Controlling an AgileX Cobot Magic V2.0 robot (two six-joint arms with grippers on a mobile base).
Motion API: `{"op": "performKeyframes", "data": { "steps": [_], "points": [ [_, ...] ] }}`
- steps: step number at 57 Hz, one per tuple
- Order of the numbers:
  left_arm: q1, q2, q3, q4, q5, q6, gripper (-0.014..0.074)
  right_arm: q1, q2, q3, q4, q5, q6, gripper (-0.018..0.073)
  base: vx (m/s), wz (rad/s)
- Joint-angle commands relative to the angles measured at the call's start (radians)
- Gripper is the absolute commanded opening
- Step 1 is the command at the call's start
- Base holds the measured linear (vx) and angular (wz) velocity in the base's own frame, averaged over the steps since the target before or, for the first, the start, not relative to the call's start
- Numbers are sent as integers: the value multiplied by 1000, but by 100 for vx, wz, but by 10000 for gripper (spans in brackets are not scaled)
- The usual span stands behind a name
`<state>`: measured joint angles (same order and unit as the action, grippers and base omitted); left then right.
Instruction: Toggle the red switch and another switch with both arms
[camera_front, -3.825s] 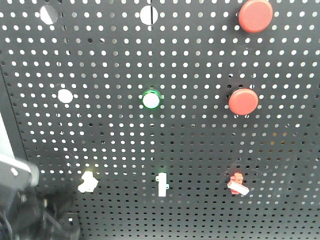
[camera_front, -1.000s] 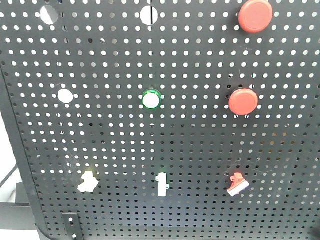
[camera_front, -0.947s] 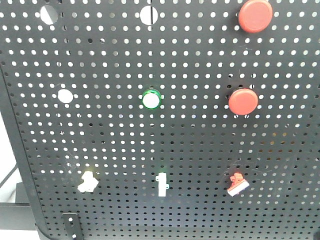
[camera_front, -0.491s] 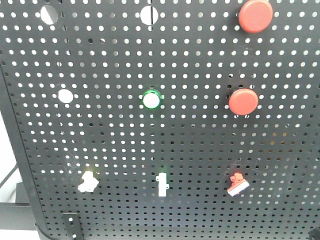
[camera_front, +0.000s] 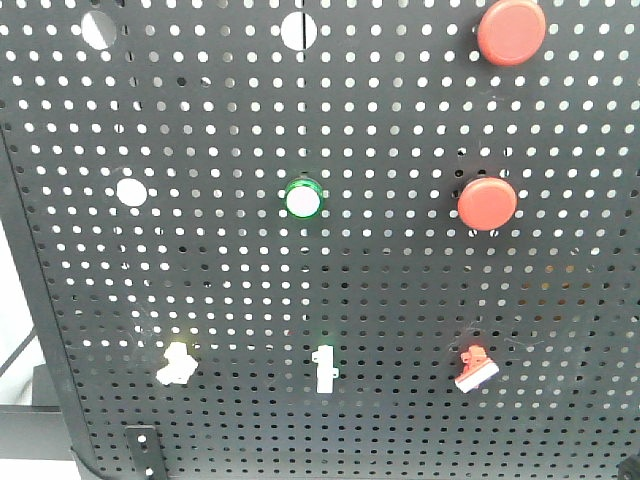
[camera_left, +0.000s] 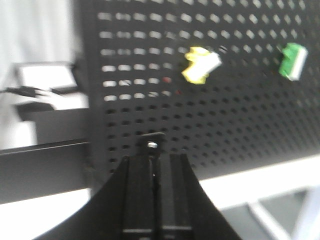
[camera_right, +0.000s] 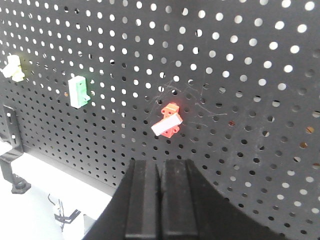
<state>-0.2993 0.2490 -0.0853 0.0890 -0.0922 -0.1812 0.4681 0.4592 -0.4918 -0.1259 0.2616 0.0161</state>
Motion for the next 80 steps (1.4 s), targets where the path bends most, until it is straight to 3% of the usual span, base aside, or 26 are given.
{"op": "performKeyframes", "data": {
  "steps": [1, 6, 9, 16, 80],
  "points": [
    [44, -109, 59, -59, -123, 40, 3, -4, 2, -30, -14, -91, -1, -6, 0, 0],
    [75, -211, 138, -59, -115, 40, 3, -4, 2, -30, -14, -91, -1, -6, 0, 0],
    [86, -259, 129, -55, 8, 55, 3, -4, 2, -30, -14, -91, -1, -6, 0, 0],
    [89, -280, 131, -54, 68, 87, 3, -4, 2, -30, -14, -89, -1, -6, 0, 0],
    [89, -280, 131, -58, 73, 89, 3, -4, 2, -30, -13, -76, -5, -6, 0, 0]
  ]
}}
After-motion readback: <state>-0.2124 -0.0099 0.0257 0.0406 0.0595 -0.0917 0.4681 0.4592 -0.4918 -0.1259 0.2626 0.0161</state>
